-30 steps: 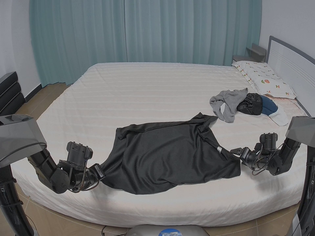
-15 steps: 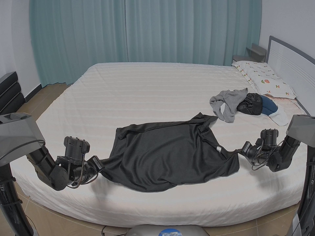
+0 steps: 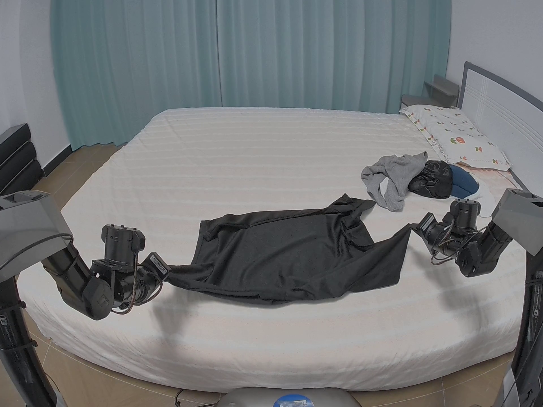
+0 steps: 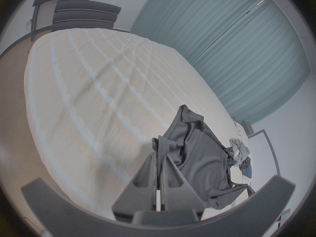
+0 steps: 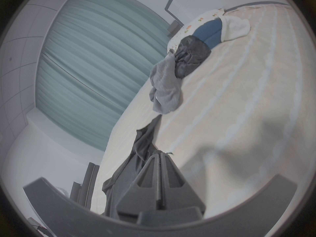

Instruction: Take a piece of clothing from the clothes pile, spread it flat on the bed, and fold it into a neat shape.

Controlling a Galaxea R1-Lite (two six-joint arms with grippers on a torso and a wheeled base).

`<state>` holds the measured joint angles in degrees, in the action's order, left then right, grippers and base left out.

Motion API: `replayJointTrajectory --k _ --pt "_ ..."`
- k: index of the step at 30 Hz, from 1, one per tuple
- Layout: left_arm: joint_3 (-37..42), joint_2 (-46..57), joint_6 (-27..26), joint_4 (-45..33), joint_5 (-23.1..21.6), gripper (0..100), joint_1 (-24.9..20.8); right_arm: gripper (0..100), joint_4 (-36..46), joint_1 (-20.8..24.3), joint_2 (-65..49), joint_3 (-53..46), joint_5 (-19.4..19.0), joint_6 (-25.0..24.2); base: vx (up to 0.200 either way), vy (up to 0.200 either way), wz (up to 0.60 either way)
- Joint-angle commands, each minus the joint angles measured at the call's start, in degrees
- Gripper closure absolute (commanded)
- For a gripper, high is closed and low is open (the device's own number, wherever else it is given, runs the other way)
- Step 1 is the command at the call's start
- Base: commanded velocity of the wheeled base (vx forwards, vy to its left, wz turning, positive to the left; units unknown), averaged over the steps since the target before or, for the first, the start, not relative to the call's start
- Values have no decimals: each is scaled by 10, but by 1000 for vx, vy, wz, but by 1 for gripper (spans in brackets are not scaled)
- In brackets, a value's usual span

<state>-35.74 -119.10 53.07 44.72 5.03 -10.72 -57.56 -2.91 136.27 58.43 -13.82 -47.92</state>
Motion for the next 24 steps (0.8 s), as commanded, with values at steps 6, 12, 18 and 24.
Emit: replayJointTrajectory --k 6,12,18,24 --pt "-12 -4 4 2 0 100 19 100 2 17 89 114 31 3 0 0 0" --pt "-14 -13 4 2 0 100 19 100 9 20 113 172 34 3 0 0 0" --pt "-14 -19 4 2 0 100 19 0 9 21 117 181 30 4 0 0 0" --pt "-14 -20 4 2 0 100 19 0 16 15 81 120 10 9 0 0 0"
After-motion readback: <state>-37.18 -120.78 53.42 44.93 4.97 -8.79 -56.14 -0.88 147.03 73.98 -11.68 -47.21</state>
